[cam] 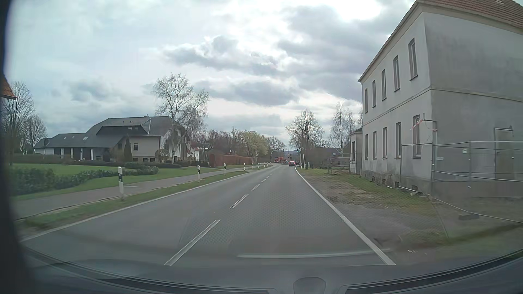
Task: Follow the waypoints while adhering to traffic rules and regulations
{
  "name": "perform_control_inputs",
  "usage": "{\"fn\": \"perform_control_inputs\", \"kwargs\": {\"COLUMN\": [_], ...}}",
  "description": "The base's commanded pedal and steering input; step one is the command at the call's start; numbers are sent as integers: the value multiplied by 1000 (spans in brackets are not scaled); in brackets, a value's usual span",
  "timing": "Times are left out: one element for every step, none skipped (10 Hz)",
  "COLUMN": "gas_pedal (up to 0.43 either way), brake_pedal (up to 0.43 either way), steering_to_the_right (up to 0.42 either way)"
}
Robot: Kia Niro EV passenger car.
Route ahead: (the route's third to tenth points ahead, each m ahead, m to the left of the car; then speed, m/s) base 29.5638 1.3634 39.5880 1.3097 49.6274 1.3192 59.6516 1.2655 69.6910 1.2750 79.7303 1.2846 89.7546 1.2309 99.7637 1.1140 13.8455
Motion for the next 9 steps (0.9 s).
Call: {"fn": "perform_control_inputs", "kwargs": {"gas_pedal": [150, 150, 150, 150, 150, 150, 150, 150, 150], "brake_pedal": [0, 0, 0, 0, 0, 0, 0, 0, 0], "steering_to_the_right": [3, 3, 3, 5, 8, 7, 8, 8, 8]}}
